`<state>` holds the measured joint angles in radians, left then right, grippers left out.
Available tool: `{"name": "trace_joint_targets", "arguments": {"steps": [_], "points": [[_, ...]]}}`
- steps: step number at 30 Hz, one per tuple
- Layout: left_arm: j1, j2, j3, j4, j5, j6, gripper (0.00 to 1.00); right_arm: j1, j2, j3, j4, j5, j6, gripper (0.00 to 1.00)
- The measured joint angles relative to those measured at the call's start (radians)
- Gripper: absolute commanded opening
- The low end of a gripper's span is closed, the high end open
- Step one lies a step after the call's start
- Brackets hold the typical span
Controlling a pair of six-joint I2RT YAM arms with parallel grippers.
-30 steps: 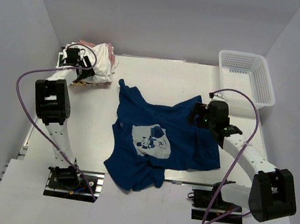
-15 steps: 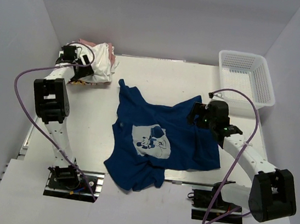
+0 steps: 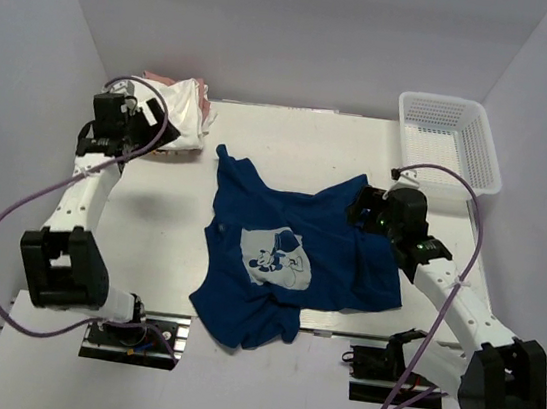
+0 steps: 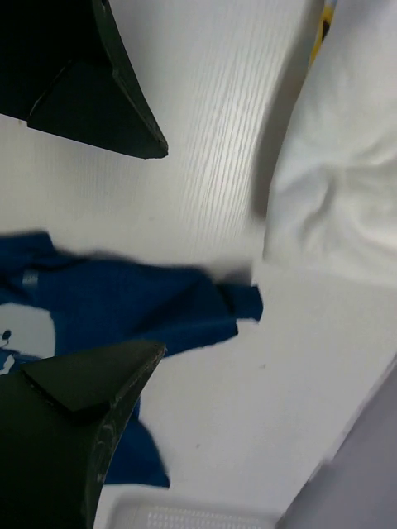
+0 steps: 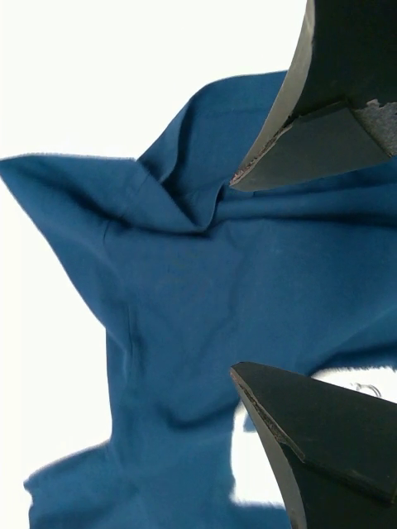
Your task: Fold and stack the t-shirts
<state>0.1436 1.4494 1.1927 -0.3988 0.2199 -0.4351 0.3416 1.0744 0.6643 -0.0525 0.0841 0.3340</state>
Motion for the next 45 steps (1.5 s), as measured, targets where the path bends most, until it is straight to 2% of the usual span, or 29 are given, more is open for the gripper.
{"name": "trace_joint_targets", "arguments": {"steps": [4, 7, 11, 17, 18, 21, 22, 24, 25, 26, 27, 28, 29, 30, 35, 40, 42, 45], "points": [[-0.082, -0.049, -0.068, 0.048, 0.034, -0.042, 1.00, 0.000, 0.051, 0.009, -0.013, 0.069, 0.015, 0.90], [-0.153, 0.007, -0.078, 0.047, 0.027, -0.053, 1.00, 0.000, 0.146, 0.058, -0.043, 0.119, 0.028, 0.86], [-0.249, 0.126, -0.061, 0.044, -0.003, -0.060, 1.00, 0.000, 0.293, 0.151, -0.077, 0.170, 0.044, 0.86], [-0.344, 0.343, 0.085, 0.029, -0.044, -0.061, 1.00, 0.000, 0.463, 0.238, -0.120, 0.251, 0.072, 0.86], [-0.352, 0.371, 0.112, 0.026, -0.050, -0.060, 1.00, 0.000, 0.489, 0.254, -0.131, 0.261, 0.077, 0.82], [-0.372, 0.466, 0.212, 0.002, -0.077, -0.054, 1.00, 0.000, 0.573, 0.303, -0.137, 0.288, 0.097, 0.80], [-0.377, 0.497, 0.240, -0.003, -0.087, -0.052, 0.97, 0.000, 0.594, 0.314, -0.136, 0.293, 0.103, 0.77], [-0.383, 0.546, 0.269, -0.017, -0.107, -0.051, 0.89, 0.000, 0.633, 0.332, -0.135, 0.302, 0.112, 0.70], [-0.384, 0.562, 0.278, -0.027, -0.114, -0.049, 0.82, 0.000, 0.648, 0.336, -0.134, 0.303, 0.117, 0.58], [-0.385, 0.579, 0.286, -0.037, -0.121, -0.048, 0.68, 0.000, 0.660, 0.337, -0.133, 0.304, 0.119, 0.50], [-0.385, 0.599, 0.298, -0.052, -0.130, -0.049, 0.42, 0.000, 0.672, 0.340, -0.133, 0.304, 0.124, 0.42], [-0.385, 0.623, 0.315, -0.070, -0.139, -0.049, 0.26, 0.000, 0.684, 0.342, -0.131, 0.305, 0.129, 0.19], [-0.385, 0.644, 0.336, -0.085, -0.145, -0.047, 0.08, 0.000, 0.692, 0.344, -0.128, 0.306, 0.126, 0.06], [-0.385, 0.668, 0.362, -0.100, -0.150, -0.041, 0.00, 0.000, 0.695, 0.347, -0.119, 0.304, 0.130, 0.00], [-0.385, 0.705, 0.427, -0.137, -0.158, -0.017, 0.00, 0.000, 0.697, 0.354, -0.087, 0.307, 0.127, 0.00], [-0.386, 0.642, 0.428, -0.159, -0.207, 0.021, 0.00, 0.001, 0.611, 0.341, -0.091, 0.322, 0.086, 0.00], [-0.388, 0.546, 0.387, -0.150, -0.225, 0.036, 0.00, 0.001, 0.491, 0.325, -0.104, 0.322, 0.049, 0.00], [-0.388, 0.317, 0.271, -0.132, -0.235, 0.055, 0.00, 0.001, 0.253, 0.289, -0.113, 0.287, -0.013, 0.00]]}}
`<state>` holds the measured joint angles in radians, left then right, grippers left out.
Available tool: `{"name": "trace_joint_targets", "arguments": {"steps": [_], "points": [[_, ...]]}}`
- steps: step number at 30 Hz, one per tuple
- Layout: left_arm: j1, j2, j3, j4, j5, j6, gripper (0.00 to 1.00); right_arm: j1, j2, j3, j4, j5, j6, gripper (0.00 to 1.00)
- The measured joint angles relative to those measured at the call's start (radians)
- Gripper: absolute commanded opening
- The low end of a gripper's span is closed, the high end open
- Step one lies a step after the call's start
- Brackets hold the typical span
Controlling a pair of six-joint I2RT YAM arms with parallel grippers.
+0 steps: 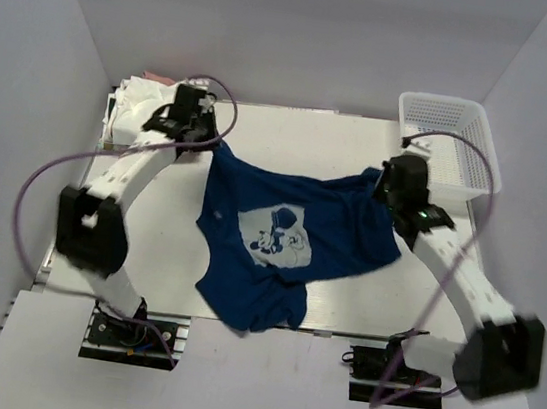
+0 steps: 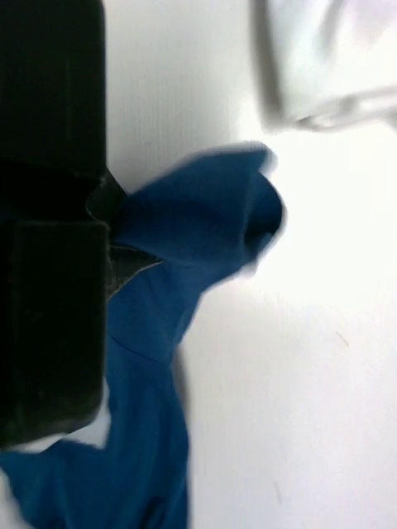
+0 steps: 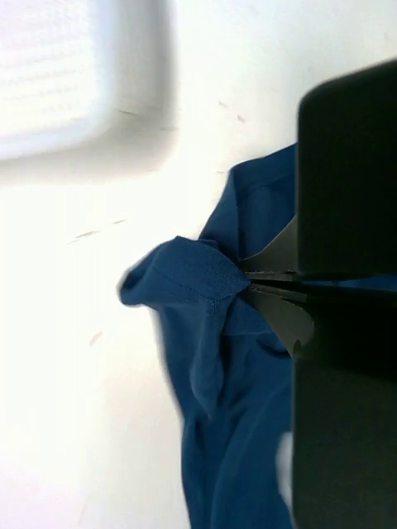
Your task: Fold and stack the t-shirts
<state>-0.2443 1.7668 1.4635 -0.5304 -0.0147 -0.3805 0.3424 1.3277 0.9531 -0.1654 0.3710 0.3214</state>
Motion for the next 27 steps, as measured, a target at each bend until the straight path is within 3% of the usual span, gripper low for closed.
{"name": "trace_joint_targets", "arguments": {"steps": [7, 13, 17, 22, 27], "points": [[0.000, -0.616, -0.058, 0.077, -0.010, 0.042, 0.00, 0.002, -0.531, 0.035, -0.016, -0.175, -0.153, 0.00], [0.003, -1.006, -0.023, 0.124, 0.002, 0.065, 0.00, 0.001, -0.754, 0.212, -0.092, -0.360, -0.208, 0.00], [0.013, -1.110, 0.103, 0.113, 0.007, 0.076, 0.00, 0.000, -0.814, 0.365, -0.145, -0.430, -0.222, 0.00], [0.014, -1.133, 0.266, 0.101, 0.003, 0.084, 0.00, 0.000, -0.903, 0.381, -0.164, -0.445, -0.198, 0.00], [0.014, -1.076, 0.262, 0.118, -0.027, 0.083, 0.00, 0.001, -0.858, 0.359, -0.185, -0.357, -0.156, 0.00]]}}
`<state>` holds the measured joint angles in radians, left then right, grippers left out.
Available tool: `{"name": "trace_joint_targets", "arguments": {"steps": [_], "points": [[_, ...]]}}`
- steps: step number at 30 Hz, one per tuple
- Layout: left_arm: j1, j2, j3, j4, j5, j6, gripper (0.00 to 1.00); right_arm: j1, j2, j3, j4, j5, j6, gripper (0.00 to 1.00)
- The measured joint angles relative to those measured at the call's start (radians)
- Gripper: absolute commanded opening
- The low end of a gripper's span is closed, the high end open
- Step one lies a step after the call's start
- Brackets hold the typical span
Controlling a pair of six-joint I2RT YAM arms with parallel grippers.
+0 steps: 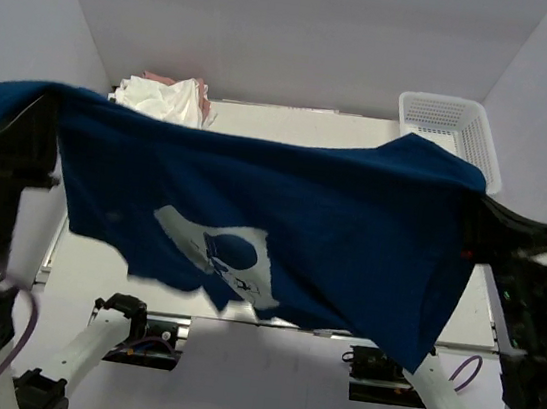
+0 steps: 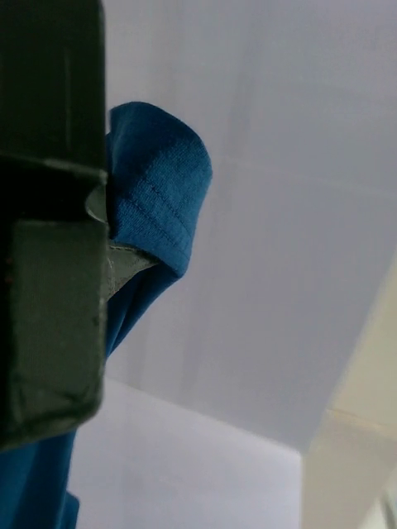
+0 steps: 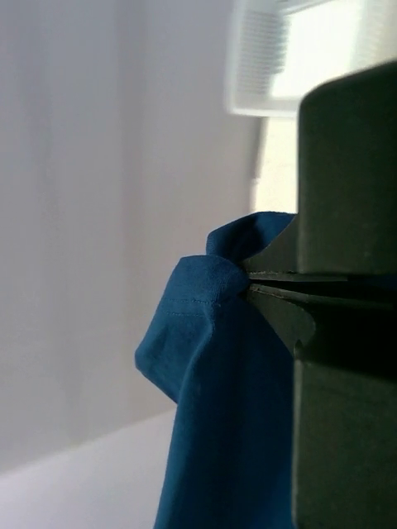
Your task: Fold and stack the t-shirts
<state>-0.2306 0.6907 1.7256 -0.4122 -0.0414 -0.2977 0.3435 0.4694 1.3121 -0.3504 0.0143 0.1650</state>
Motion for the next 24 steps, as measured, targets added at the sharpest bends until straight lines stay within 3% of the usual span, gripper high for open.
{"name": "trace_joint_targets", "arguments": {"steps": [5, 7, 8, 9, 10, 11, 12, 14, 15, 17, 20, 24], "points": [[0.000, 0.216, -0.200, 0.110, -0.083, -0.010, 0.00, 0.000, 0.163, -0.155, 0.022, 0.120, 0.050, 0.00], [0.002, 0.383, -0.291, 0.152, -0.105, -0.017, 0.34, -0.001, 0.266, -0.262, 0.052, 0.159, 0.077, 0.00], [0.002, 0.481, -0.327, 0.167, -0.116, -0.023, 0.63, -0.002, 0.327, -0.319, 0.061, 0.175, 0.092, 0.05], [0.003, 0.592, -0.357, 0.173, -0.126, -0.025, 0.89, -0.002, 0.391, -0.362, 0.066, 0.186, 0.105, 0.20], [0.003, 0.708, -0.365, 0.158, -0.137, -0.029, 0.92, -0.002, 0.467, -0.399, 0.069, 0.195, 0.124, 0.43], [0.003, 0.821, -0.364, 0.142, -0.145, -0.039, 0.93, -0.003, 0.547, -0.429, 0.068, 0.202, 0.138, 0.73], [0.004, 0.921, -0.356, 0.115, -0.151, -0.044, 0.97, -0.004, 0.618, -0.445, 0.061, 0.209, 0.151, 0.78], [0.005, 1.102, -0.328, 0.041, -0.159, -0.052, 1.00, -0.004, 0.740, -0.448, 0.040, 0.223, 0.151, 0.81], [0.005, 1.170, -0.323, 0.013, -0.159, -0.057, 1.00, -0.004, 0.784, -0.449, 0.034, 0.227, 0.155, 0.90], [0.005, 1.216, -0.349, -0.014, -0.144, -0.061, 1.00, -0.004, 0.807, -0.455, 0.031, 0.225, 0.156, 0.90], [0.005, 1.132, -0.446, -0.005, -0.104, -0.069, 1.00, -0.004, 0.782, -0.466, 0.040, 0.198, 0.153, 0.90], [-0.004, 0.902, -0.608, 0.083, 0.008, -0.098, 1.00, -0.004, 0.711, -0.522, 0.027, 0.125, 0.153, 0.90]]}}
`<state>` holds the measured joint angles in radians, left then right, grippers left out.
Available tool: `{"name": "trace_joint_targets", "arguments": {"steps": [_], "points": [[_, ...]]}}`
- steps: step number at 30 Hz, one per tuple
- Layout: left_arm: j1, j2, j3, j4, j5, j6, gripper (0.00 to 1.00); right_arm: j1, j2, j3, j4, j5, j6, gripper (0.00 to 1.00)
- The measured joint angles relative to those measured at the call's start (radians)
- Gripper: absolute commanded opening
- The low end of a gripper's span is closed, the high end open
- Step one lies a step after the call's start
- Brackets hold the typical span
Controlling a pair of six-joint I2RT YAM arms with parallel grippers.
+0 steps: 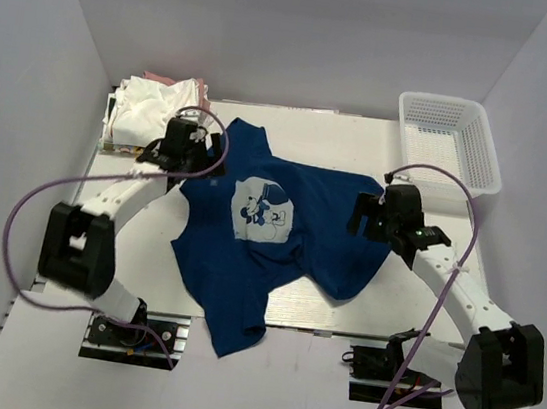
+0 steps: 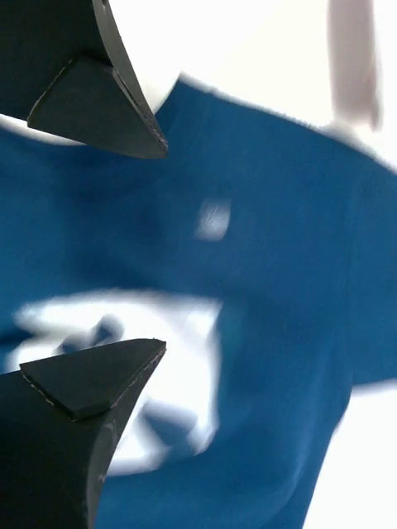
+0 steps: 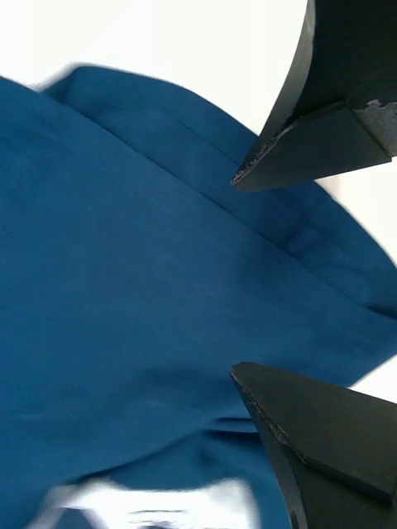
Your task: Fold and stack the t-shirts
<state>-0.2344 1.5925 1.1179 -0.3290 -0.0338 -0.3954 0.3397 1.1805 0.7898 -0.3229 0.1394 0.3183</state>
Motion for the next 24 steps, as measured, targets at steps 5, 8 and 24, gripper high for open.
{"name": "trace_joint_targets", "arguments": {"steps": [5, 8, 24], "points": [[-0.019, -0.209, -0.257, 0.141, 0.170, -0.055, 1.00, 0.006, -0.037, -0.154, -0.038, -0.195, 0.000, 0.90], [-0.029, -0.198, -0.359, 0.148, 0.217, -0.076, 1.00, 0.020, -0.026, -0.227, -0.068, -0.308, 0.002, 0.90], [-0.034, -0.159, -0.491, 0.230, 0.253, -0.135, 1.00, 0.080, -0.015, -0.330, 0.026, -0.539, 0.120, 0.00]]}}
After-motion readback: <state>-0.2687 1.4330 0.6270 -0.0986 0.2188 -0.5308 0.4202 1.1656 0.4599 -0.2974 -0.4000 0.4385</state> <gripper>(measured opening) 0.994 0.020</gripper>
